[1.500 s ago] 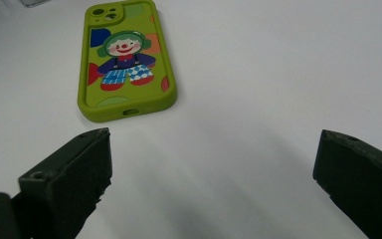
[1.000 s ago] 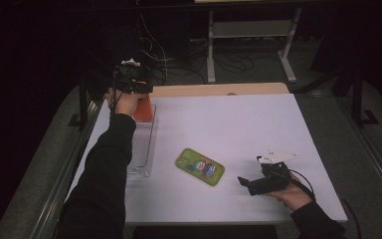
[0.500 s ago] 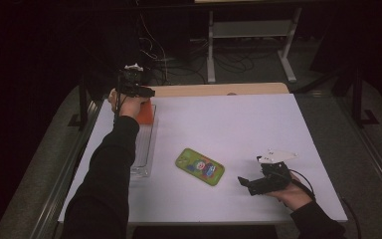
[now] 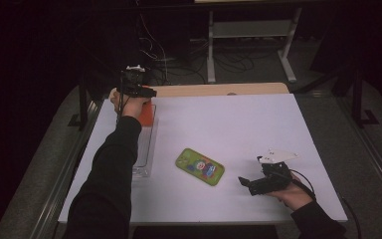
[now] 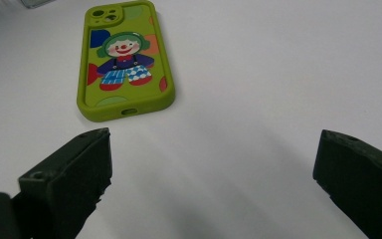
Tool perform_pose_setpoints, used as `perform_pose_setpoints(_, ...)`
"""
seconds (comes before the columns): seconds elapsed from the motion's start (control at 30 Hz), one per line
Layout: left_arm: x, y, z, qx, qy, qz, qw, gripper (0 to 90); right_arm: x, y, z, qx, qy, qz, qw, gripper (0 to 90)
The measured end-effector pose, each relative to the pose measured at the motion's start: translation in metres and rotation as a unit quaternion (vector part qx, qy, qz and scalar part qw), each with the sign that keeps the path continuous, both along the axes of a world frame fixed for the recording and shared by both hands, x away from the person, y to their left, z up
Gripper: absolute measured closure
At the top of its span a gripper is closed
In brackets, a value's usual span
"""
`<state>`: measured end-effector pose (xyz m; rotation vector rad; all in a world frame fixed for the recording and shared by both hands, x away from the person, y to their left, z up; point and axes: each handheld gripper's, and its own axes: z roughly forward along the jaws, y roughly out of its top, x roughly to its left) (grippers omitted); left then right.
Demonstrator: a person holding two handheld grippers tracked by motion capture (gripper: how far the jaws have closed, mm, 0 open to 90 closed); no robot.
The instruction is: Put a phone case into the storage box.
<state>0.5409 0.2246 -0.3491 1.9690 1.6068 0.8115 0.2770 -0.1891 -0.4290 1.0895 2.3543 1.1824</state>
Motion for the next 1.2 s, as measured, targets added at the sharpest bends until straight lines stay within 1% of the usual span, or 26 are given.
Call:
perform_pose_setpoints(0.1,0.0,0.001,0.0,-0.001,0.002,0.001,1.0,11.3,-0.001,0.0,0.0,-0.001,0.003,0.001,1.0,1.2)
perform_pose_setpoints(0.13,0.0,0.001,0.0,0.0,0.001,0.003,1.0,9.4,0.0,0.0,0.0,-0.002,-0.002,0.002,1.0,1.2)
perform_pose_setpoints(0.27,0.0,0.002,0.0,-0.004,0.004,0.003,1.0,2.7,-0.001,0.0,0.0,-0.006,-0.001,0.004,1.0,1.2)
perform_pose_setpoints(0.33,-0.001,0.002,0.0,-0.009,0.006,-0.002,0.9999,1.9,-0.001,0.0,0.0,-0.006,-0.002,0.004,1.0,1.2)
perform_pose_setpoints(0.37,-0.001,0.003,0.001,-0.005,0.005,-0.001,1.0,0.9,-0.001,0.0,-0.001,-0.007,0.0,0.005,1.0,1.2)
perform_pose_setpoints(0.4,-0.002,0.003,0.002,-0.008,0.002,0.0,1.0,0.4,-0.001,0.0,-0.001,-0.007,0.0,0.004,1.0,1.2)
perform_pose_setpoints(0.5,-0.005,0.005,0.005,-0.016,0.0,-0.006,0.9999,0.0,-0.001,0.001,-0.001,-0.008,-0.002,0.005,1.0,1.2)
perform_pose_setpoints(0.6,-0.01,0.007,0.009,-0.018,0.005,-0.021,0.9996,0.0,-0.001,0.001,-0.001,-0.01,-0.001,0.006,0.9999,1.2)
perform_pose_setpoints(0.63,-0.012,0.007,0.01,-0.025,0.008,-0.023,0.9994,0.0,-0.001,0.002,-0.001,-0.008,0.001,0.006,1.0,1.2)
perform_pose_setpoints(0.7,-0.018,0.009,0.012,-0.026,0.011,-0.034,0.999,0.0,-0.001,0.002,-0.001,-0.007,0.002,0.005,1.0,1.2)
perform_pose_setpoints(0.77,-0.023,0.012,0.016,-0.033,0.009,-0.045,0.9984,0.0,0.0,0.002,0.0,-0.006,-0.003,0.005,1.0,1.2)
perform_pose_setpoints(0.87,-0.033,0.014,0.022,-0.047,0.006,-0.065,0.9968,0.0,-0.001,0.002,0.0,-0.007,-0.003,0.004,1.0,1.2)
perform_pose_setpoints(0.9,-0.037,0.015,0.025,-0.049,0.008,-0.073,0.9961,0.0,0.0,0.002,0.0,-0.009,-0.004,0.005,0.9999,1.2)
perform_pose_setpoints(0.93,-0.041,0.014,0.027,-0.052,0.006,-0.081,0.9953,0.0,0.0,0.003,0.001,-0.009,0.0,0.003,1.0,1.2)
perform_pose_setpoints(0.97,-0.045,0.014,0.03,-0.057,0.005,-0.09,0.9943,0.0,0.0,0.004,0.001,-0.006,0.0,0.0,1.0,1.2)
perform_pose_setpoints(1.0,-0.05,0.013,0.032,-0.061,0.002,-0.1,0.9931,0.0,0.001,0.004,0.002,-0.008,-0.003,0.001,1.0,1.2)
perform_pose_setpoints(1.03,-0.054,0.012,0.034,-0.061,0.001,-0.107,0.9924,0.0,0.001,0.005,0.002,-0.008,-0.002,0.0,1.0,1.2)
perform_pose_setpoints(1.07,-0.06,0.009,0.037,-0.063,-0.003,-0.123,0.9904,0.0,0.001,0.006,0.002,-0.007,0.0,-0.002,1.0,1.2)
perform_pose_setpoints(1.1,-0.065,0.007,0.038,-0.064,-0.005,-0.132,0.9892,0.0,0.0,0.006,0.002,-0.007,-0.001,-0.001,1.0,1.2)
perform_pose_setpoints(1.13,-0.072,0.003,0.04,-0.068,-0.008,-0.146,0.9869,0.0,0.0,0.006,0.001,-0.012,-0.003,0.002,0.9999,1.2)
perform_pose_setpoints(1.17,-0.078,0.0,0.042,-0.07,-0.009,-0.158,0.985,0.0,-0.001,0.006,0.0,-0.012,0.002,0.001,0.9999,1.2)
perform_pose_setpoints(1.2,-0.084,-0.003,0.042,-0.069,-0.011,-0.169,0.983,0.0,-0.002,0.005,0.0,-0.01,0.001,0.001,1.0,1.2)
